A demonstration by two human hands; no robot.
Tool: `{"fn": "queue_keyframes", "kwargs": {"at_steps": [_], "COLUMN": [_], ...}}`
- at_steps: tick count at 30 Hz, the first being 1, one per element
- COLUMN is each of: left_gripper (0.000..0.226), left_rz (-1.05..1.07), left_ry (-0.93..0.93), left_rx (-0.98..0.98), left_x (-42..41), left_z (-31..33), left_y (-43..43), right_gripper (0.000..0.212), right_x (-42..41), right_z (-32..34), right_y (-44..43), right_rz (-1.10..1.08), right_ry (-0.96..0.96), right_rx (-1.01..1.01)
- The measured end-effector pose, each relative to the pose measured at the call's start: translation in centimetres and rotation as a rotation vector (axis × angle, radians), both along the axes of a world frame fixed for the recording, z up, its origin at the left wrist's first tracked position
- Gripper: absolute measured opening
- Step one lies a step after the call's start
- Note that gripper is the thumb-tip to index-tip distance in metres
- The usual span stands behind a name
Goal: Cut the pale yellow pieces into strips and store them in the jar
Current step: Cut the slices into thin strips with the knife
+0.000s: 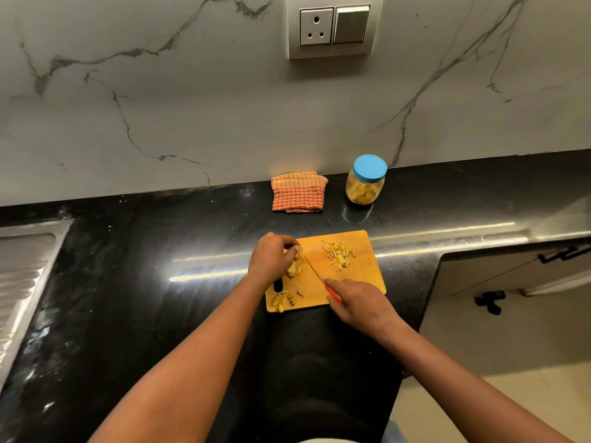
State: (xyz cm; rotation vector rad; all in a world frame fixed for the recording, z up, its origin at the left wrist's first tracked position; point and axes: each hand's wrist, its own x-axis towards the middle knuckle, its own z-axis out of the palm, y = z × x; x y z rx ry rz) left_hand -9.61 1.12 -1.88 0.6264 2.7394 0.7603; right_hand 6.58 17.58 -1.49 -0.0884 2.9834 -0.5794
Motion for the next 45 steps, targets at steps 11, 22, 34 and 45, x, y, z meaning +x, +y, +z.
{"fn": "queue_keyframes", "kwargs": {"at_steps": [11,22,34,45], "left_gripper": [0.003,0.001,0.019,0.031], "left_rz": [0.098,0.073,-0.131,-0.157], "left_ry": [-0.097,-0.114,-0.074,-0.086], "left_rx": [0.138,0.163,-0.046,-0.146], "left_x": [-1.0,-0.9,0.4,-0.9], "left_z": [0.1,0.1,-0.1,-0.1], "left_y": [-0.4,0.0,1.1,2.2], "right_gripper": [0.046,0.046,0.045,0.046], "right_x": [-0.5,0.8,0.9,1.4], "right_z": [-0.1,-0.4,-0.5,-0.3], "right_y": [0.2,-1.1,0.9,0.8], "right_rz": [-0.032,0.003,-0.143,-0.224], "right_ry": [-0.026,-0.075,-0.021,-0.011], "right_rx": [0.086,0.069,-0.004,-0.056]}}
